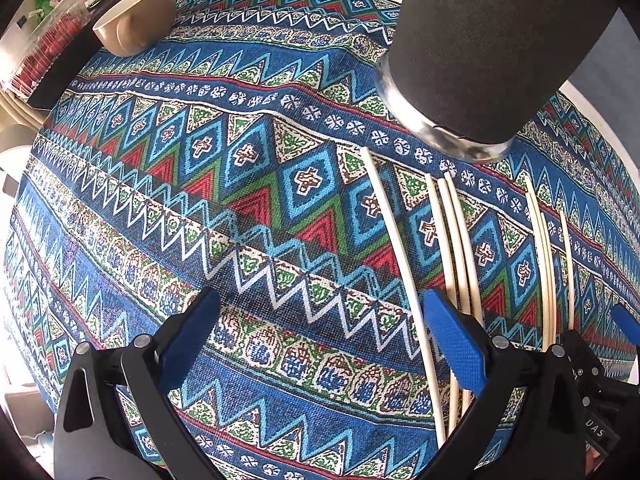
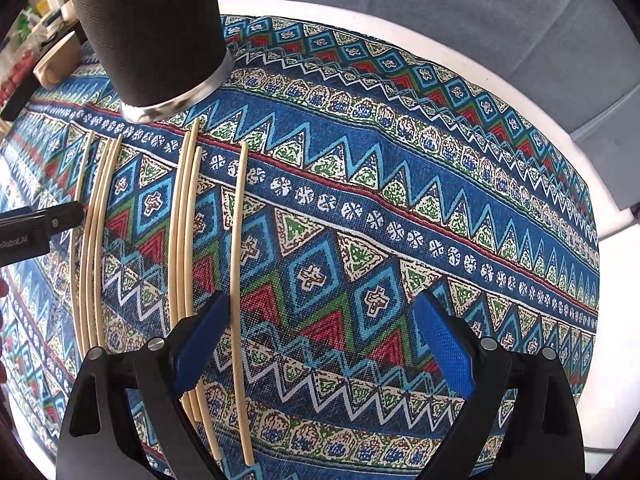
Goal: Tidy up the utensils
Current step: 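Grasp another wooden chopstick with the right gripper and lift it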
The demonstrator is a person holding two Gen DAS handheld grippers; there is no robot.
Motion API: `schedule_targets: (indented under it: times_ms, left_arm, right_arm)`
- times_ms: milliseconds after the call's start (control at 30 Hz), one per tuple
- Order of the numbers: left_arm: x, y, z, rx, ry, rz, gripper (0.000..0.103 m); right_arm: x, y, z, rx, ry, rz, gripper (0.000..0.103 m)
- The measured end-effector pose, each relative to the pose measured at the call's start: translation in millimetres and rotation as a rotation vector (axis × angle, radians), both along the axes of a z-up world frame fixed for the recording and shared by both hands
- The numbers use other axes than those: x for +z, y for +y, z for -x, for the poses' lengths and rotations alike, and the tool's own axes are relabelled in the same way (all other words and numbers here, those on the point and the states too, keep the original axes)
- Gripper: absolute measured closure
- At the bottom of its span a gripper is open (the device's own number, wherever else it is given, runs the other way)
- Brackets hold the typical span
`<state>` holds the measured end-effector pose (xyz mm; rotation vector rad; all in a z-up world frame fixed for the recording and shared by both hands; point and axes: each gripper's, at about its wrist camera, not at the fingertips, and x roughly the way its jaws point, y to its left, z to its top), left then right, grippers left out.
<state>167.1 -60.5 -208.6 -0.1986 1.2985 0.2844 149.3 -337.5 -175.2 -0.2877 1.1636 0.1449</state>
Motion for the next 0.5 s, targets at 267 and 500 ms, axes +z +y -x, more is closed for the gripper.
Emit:
schedule_targets:
  times_ms: [267,500]
  left_arm:
    - [1,16,15,-0.048,-0.039,-0.006,0.008]
    - [11,35,33,-0.075,-0.072,-0.012,0.04]
  right_arm:
    - [4,-2,1,-0.002,0.04,-0.093,0.044]
    - [13,-16,2,-0.024,0.031,-0.099,0.086]
